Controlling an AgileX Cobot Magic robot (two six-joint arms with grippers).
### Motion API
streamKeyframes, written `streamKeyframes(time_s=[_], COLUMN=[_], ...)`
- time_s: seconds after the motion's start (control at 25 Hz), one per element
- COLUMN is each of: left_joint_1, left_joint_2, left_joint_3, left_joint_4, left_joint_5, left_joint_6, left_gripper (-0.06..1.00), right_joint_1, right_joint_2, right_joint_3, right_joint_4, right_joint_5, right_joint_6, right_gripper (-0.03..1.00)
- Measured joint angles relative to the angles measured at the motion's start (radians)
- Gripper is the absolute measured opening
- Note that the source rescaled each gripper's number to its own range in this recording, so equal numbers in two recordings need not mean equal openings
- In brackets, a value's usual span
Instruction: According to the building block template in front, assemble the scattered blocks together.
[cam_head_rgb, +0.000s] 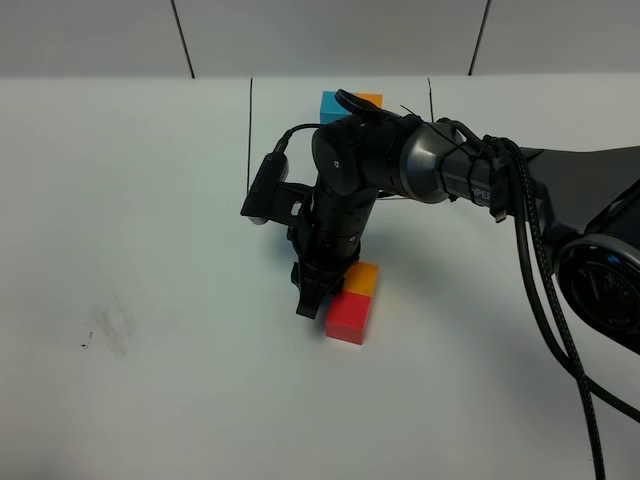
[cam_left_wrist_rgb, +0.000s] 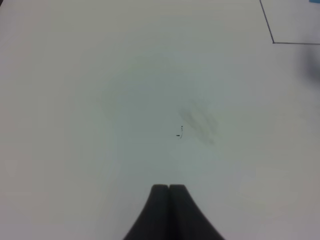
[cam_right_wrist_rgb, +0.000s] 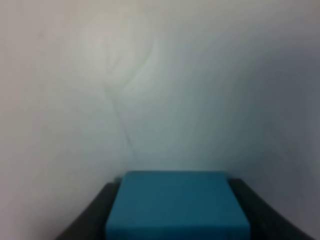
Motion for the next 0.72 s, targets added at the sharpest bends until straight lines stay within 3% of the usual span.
streamKeyframes(time_s=[0.52,0.6,0.72], left_joint_1=[0.0,0.0,0.0], left_joint_2=[0.0,0.0,0.0], left_joint_3=[0.0,0.0,0.0], left_joint_4=[0.0,0.0,0.0], left_joint_5=[0.0,0.0,0.0], left_joint_6=[0.0,0.0,0.0], left_gripper=[0.0,0.0,0.0], right_joint_1=[0.0,0.0,0.0], right_joint_2=[0.0,0.0,0.0], right_joint_3=[0.0,0.0,0.0], right_joint_4=[0.0,-0.004,-0.009], right_joint_5=[0.0,0.0,0.003], right_joint_6=[0.0,0.0,0.0], right_gripper=[0.47,0.52,0.68])
